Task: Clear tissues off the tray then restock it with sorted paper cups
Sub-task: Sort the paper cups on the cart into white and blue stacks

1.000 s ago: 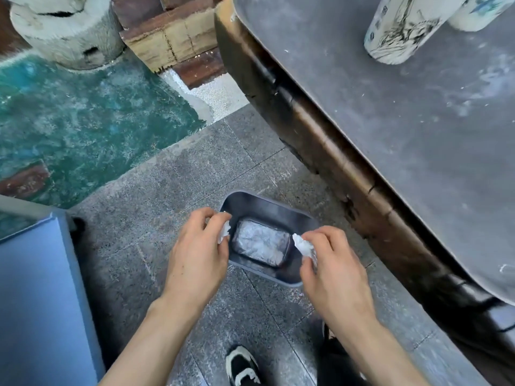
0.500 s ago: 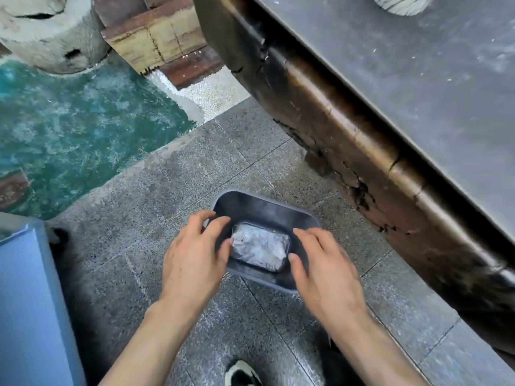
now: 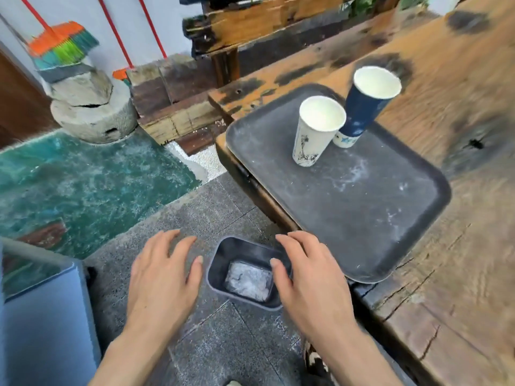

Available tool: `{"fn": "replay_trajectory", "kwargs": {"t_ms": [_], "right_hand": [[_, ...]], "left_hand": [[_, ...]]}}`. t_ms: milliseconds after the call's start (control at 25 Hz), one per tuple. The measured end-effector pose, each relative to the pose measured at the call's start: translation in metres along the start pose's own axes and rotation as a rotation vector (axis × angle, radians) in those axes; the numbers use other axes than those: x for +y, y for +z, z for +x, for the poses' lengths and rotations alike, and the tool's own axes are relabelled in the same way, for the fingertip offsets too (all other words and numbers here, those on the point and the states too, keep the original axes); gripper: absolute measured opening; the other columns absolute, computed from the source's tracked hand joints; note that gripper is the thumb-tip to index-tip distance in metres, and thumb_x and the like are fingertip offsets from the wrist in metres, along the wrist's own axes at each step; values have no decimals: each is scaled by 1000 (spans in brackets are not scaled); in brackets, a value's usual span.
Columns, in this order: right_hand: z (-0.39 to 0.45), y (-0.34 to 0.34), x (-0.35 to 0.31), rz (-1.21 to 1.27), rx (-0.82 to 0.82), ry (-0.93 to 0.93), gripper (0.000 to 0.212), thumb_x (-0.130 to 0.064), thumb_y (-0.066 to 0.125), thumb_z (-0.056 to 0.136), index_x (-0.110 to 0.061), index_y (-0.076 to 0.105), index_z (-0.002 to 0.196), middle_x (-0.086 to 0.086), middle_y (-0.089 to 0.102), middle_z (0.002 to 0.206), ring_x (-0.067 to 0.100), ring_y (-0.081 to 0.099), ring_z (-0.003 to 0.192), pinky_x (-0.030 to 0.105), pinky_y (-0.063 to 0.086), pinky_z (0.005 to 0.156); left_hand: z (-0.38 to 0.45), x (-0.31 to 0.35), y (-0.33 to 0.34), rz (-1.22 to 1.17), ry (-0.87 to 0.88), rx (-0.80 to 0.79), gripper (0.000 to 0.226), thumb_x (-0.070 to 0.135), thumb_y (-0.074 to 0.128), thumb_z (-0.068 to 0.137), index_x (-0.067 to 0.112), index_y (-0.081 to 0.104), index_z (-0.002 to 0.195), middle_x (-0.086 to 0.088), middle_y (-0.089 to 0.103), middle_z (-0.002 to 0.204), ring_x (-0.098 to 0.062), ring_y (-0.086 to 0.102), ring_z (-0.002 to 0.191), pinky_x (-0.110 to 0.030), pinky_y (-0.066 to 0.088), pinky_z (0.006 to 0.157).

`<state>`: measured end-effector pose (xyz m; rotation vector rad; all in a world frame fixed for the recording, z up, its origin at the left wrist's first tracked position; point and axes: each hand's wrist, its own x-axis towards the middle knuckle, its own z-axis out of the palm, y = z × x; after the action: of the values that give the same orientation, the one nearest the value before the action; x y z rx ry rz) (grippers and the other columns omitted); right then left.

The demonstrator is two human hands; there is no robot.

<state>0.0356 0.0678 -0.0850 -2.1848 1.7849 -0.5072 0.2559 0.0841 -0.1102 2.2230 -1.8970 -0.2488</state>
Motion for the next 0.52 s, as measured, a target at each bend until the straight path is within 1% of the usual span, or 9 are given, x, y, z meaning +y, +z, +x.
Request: {"fn": "replay_trajectory", "kwargs": {"t_ms": [120,200,320,400,480,520], "right_hand": [[2,-83,-38,21,87,-42,42,-40,50,86,-20,53,123,0,55,123,25,54,106,42,50,85],[6,-134,-60,14,138,-71,46,-42,49,86,-19,51,126,3,54,126,26,52,111,42,49,89],[10,-209,-86,15,232,-109,48,-41,54,85,-16,51,126,8,54,125,30,51,111,43,46,90],[8,-253,-98,13,283,-137,48,-40,56,84,-15,52,124,10,55,124,32,50,111,45,45,89],[6,-283,-102,6,322,-162,48,-39,56,84,-13,53,124,12,55,125,33,49,112,46,45,88],[4,-291,-101,4,319,-165,49,-39,57,83,-12,53,124,13,54,126,34,49,113,47,45,88]], "left_hand": [[-14,14,-91,29,-34,117,39,34,53,90,12,62,120,-16,57,130,-40,45,128,-59,40,104],[-20,26,-147,54,-50,177,42,38,48,92,11,61,121,-17,57,131,-40,44,130,-59,39,105],[-30,52,-223,68,-72,250,45,38,58,88,13,59,125,-17,54,136,-39,38,135,-58,34,109],[-44,69,-265,84,-79,318,45,37,62,87,13,58,126,-17,54,136,-39,38,135,-57,34,110],[-56,80,-294,93,-90,375,45,36,63,87,12,58,126,-17,54,136,-40,38,135,-57,34,110],[-62,82,-302,98,-109,377,45,36,62,88,13,58,126,-17,53,138,-40,37,136,-57,33,110]]}}
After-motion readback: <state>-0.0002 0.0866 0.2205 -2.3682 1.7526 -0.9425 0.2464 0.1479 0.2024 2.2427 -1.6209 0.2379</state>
